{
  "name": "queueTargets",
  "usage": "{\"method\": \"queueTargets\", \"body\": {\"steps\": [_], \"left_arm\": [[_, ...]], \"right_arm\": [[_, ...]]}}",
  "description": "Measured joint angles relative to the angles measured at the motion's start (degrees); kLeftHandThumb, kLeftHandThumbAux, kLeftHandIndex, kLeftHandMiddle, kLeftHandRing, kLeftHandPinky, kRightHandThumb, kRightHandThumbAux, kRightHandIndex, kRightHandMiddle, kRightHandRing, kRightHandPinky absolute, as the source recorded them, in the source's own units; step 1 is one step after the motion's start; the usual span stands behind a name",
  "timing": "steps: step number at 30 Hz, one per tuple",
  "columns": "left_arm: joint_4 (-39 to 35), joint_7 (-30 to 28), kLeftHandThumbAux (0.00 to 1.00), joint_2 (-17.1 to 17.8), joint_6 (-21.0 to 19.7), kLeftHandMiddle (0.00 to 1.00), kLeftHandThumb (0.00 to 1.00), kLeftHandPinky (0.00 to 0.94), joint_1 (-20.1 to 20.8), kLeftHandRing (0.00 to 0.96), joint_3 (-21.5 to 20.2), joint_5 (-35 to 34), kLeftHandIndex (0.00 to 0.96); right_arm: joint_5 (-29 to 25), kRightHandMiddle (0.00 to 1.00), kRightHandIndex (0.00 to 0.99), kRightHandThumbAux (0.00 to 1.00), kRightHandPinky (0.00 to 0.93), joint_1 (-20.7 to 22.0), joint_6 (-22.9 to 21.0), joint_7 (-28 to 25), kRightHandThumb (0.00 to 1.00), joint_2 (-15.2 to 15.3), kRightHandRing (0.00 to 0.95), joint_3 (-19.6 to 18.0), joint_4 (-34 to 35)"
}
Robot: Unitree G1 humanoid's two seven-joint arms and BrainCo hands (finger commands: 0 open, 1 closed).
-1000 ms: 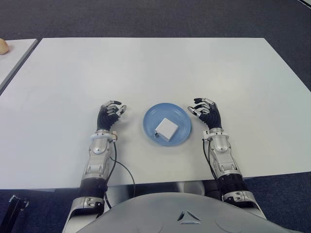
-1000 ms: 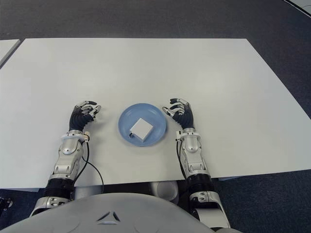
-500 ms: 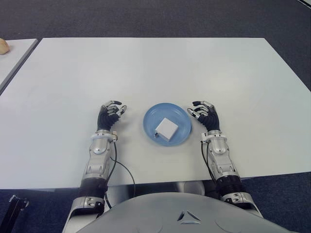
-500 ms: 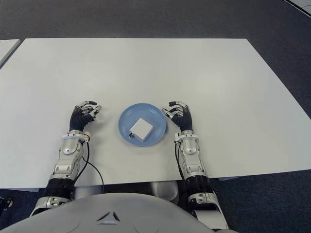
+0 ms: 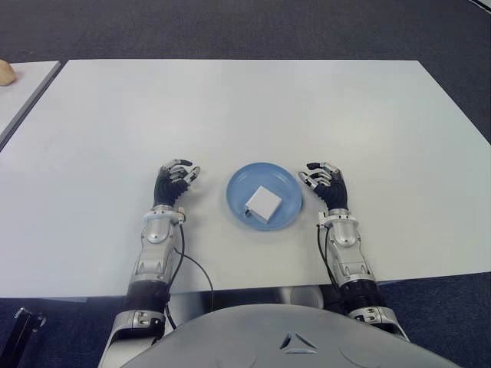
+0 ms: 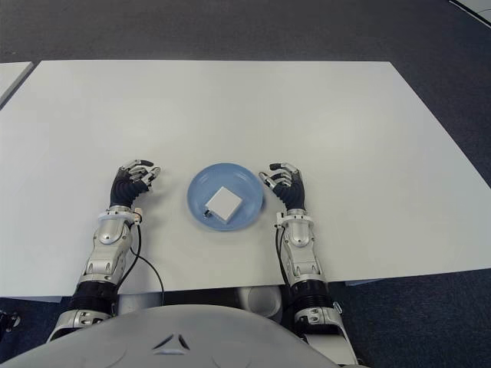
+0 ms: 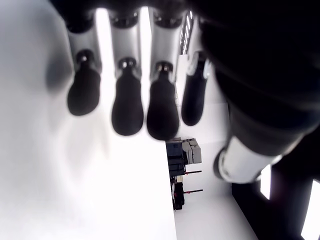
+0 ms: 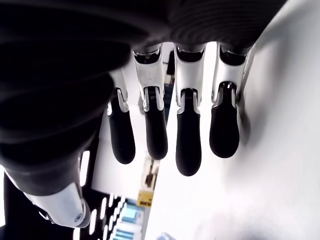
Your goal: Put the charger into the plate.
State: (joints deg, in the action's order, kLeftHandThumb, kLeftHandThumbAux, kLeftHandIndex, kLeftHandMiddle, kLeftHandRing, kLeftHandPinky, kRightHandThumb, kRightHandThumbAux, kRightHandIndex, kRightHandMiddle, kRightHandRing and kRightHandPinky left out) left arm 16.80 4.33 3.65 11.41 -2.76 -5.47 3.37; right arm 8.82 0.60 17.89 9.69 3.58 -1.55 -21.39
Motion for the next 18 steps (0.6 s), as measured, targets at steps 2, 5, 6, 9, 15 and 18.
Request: {"method": "queueTargets", "body": {"steps": [2, 5, 6, 9, 15, 18], "left_arm": [[0.1, 0.0, 0.715, 0.0, 0.0, 0.719, 0.707, 0.693, 0.04, 0.702, 0.01, 0.0, 0.436], [0.2, 0.0, 0.715, 0.0, -0.03, 0.718, 0.707, 0.692, 0.23, 0.701, 0.01, 0.0, 0.436], [0.2, 0.0, 0.715, 0.0, -0.04, 0.718, 0.707, 0.693, 0.29, 0.702, 0.01, 0.0, 0.436], [0.2, 0.0, 0.715, 0.0, -0.12, 0.719, 0.708, 0.696, 0.47, 0.704, 0.0, 0.01, 0.436], [0.25, -0.03, 0.715, 0.0, -0.52, 0.711, 0.708, 0.672, 0.82, 0.692, 0.01, -0.08, 0.436], [0.37, -0.09, 0.716, 0.01, -0.74, 0.705, 0.707, 0.671, 1.01, 0.689, 0.01, -0.14, 0.435]], "right_arm": [[0.03, 0.608, 0.43, 0.731, 0.621, -0.03, 0.13, 0.61, 0.705, -0.3, 0.617, -0.03, -0.12], [0.05, 0.61, 0.431, 0.73, 0.616, -0.04, 0.52, 1.42, 0.705, -0.53, 0.614, -0.11, -0.46], [0.05, 0.61, 0.431, 0.73, 0.614, -0.04, 0.61, 1.68, 0.705, -0.56, 0.613, -0.15, -0.57], [0.05, 0.612, 0.432, 0.73, 0.607, -0.04, 1.29, 2.39, 0.705, -0.6, 0.61, -0.26, -0.96], [0.04, 0.612, 0.432, 0.729, 0.606, -0.05, 2.44, 3.32, 0.705, -0.64, 0.607, -0.53, -1.79], [0.04, 0.612, 0.432, 0.729, 0.605, -0.04, 2.55, 3.68, 0.705, -0.71, 0.606, -0.71, -1.9]]}}
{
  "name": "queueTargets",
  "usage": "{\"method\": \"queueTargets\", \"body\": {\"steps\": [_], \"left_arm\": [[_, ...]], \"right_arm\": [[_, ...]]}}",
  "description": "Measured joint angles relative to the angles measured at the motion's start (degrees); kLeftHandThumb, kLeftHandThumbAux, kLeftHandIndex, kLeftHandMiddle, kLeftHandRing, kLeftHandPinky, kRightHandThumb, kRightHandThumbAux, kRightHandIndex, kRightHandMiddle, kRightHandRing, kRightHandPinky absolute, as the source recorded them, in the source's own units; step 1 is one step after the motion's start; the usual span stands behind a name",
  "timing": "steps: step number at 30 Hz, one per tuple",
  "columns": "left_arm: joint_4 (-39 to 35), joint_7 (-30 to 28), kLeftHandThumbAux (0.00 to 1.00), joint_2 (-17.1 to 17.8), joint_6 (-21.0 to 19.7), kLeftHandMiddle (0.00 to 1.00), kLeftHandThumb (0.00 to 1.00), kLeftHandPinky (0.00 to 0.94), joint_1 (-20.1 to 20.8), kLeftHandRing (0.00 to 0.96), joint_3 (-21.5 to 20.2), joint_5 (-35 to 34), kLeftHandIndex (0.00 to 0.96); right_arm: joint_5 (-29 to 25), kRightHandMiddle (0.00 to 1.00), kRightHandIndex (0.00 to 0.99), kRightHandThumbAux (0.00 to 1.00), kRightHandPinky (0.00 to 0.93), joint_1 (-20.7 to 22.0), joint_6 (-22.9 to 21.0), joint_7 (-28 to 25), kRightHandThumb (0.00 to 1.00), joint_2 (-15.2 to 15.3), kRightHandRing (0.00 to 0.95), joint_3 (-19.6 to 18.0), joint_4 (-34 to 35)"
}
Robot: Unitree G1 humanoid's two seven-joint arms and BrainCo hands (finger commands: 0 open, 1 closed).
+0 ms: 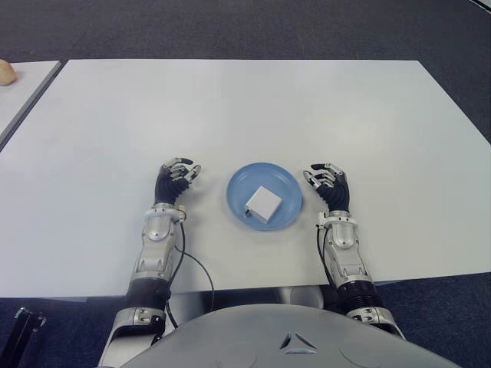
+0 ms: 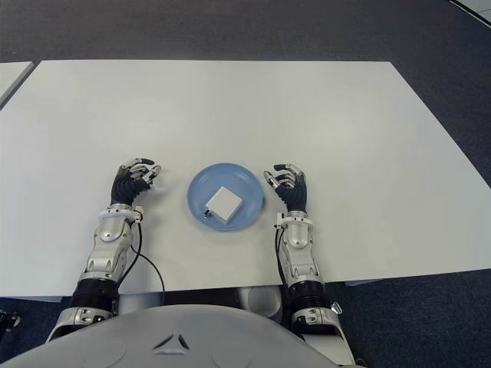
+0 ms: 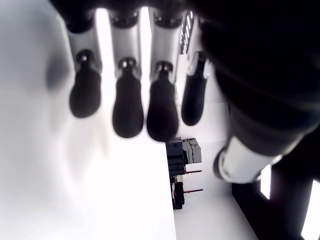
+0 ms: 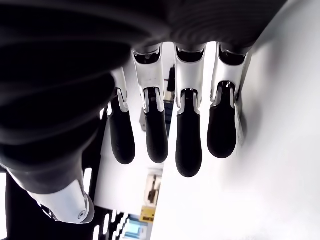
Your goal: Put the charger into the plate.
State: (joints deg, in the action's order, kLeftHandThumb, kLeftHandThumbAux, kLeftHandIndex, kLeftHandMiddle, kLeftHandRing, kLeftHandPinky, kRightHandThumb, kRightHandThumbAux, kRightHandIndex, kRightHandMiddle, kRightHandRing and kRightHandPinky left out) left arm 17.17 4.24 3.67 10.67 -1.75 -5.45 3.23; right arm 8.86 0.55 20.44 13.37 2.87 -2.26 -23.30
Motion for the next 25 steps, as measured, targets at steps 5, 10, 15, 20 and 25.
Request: {"method": "queueTargets", "body": {"steps": [5, 10, 15, 20, 25], "left_arm": [[0.37, -0.6, 0.716, 0.13, 0.0, 0.7, 0.706, 0.685, 0.16, 0.688, 0.02, 0.0, 0.435], [0.85, -0.75, 0.716, 0.3, 0.04, 0.714, 0.706, 0.692, 0.31, 0.7, 0.05, 0.13, 0.435], [1.01, -0.78, 0.715, 0.45, 0.04, 0.715, 0.707, 0.693, 0.42, 0.702, 0.05, 0.11, 0.436], [1.03, -0.86, 0.715, 0.5, -0.06, 0.715, 0.707, 0.696, 0.46, 0.705, 0.03, 0.08, 0.436], [1.06, -0.88, 0.715, 0.52, -0.17, 0.716, 0.708, 0.698, 0.55, 0.709, 0.03, 0.11, 0.436]], "right_arm": [[0.0, 0.612, 0.433, 0.729, 0.604, 0.0, 0.0, 0.3, 0.706, -0.18, 0.606, -0.21, -0.03], [0.0, 0.614, 0.432, 0.729, 0.604, 0.0, -0.08, 0.78, 0.706, -0.54, 0.609, -0.47, -0.03], [-0.03, 0.62, 0.432, 0.729, 0.61, 0.05, -0.73, 1.26, 0.706, -0.78, 0.616, -0.83, 0.02], [-0.03, 0.629, 0.432, 0.729, 0.612, 0.2, -2.49, 2.05, 0.706, -1.37, 0.624, -1.38, 0.55], [-0.03, 0.639, 0.432, 0.729, 0.617, 0.33, -3.68, 2.57, 0.706, -1.83, 0.631, -1.57, 1.08]]}}
